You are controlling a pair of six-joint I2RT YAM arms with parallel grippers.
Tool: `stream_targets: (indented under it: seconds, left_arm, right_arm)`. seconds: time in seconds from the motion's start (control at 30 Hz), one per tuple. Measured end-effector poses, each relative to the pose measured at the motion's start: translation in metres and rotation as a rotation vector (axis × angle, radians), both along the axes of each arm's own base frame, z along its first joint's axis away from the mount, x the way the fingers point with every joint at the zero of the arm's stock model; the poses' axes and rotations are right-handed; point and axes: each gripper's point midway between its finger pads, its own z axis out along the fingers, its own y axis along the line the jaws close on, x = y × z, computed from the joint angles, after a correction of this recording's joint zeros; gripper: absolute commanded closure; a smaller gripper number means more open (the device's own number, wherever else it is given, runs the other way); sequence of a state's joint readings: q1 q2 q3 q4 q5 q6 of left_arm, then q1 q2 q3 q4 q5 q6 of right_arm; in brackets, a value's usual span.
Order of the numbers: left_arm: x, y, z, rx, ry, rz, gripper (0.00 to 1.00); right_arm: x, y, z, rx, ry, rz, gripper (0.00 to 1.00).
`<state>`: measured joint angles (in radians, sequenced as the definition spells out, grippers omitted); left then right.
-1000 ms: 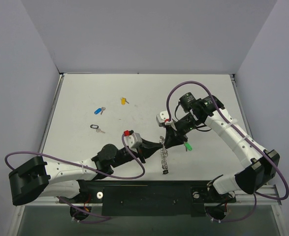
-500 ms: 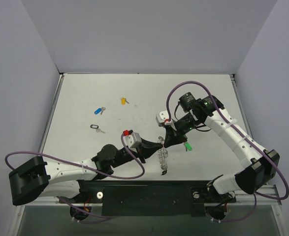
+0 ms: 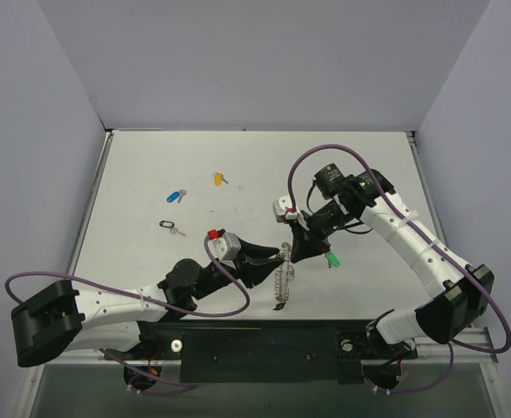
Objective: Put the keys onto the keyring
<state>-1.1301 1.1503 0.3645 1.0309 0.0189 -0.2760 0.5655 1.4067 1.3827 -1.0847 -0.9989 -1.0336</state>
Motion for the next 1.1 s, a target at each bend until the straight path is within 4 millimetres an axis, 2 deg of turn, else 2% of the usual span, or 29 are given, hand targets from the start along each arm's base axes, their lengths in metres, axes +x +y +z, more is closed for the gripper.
stream_targets:
  seconds: [0.13,0.3,0.43,0.6,0.67,0.9,1.1]
  left_arm:
    - [0.000,0.010,0.009,-0.032,0.002,0.023,0.44]
    - [0.001,0.022,0.026,-0.075,-0.007,0.043,0.41]
    - [0.003,0.023,0.020,-0.050,0.009,0.039,0.39]
    - [0.005,0.015,0.009,0.001,0.034,0.010,0.39]
    - [0.005,0.010,0.006,0.012,0.041,-0.005,0.40]
    - [0.004,-0.006,0.000,0.041,0.062,-0.066,0.57]
    - [0.003,-0.015,-0.005,0.060,0.073,-0.105,0.66]
  right_arm:
    - [0.000,-0.002,-0.002,-0.024,0.008,-0.016,1.00]
    - [0.000,-0.003,-0.005,-0.052,0.008,-0.024,1.00]
    - [-0.001,-0.002,-0.008,-0.065,0.012,-0.021,1.00]
    - [-0.001,-0.002,-0.009,-0.072,0.019,-0.024,1.00]
    - [-0.002,-0.002,-0.009,-0.073,0.021,-0.024,1.00]
    - [-0.003,-0.001,-0.009,-0.074,0.023,-0.022,1.00]
    - [-0.003,-0.001,-0.009,-0.074,0.023,-0.022,1.00]
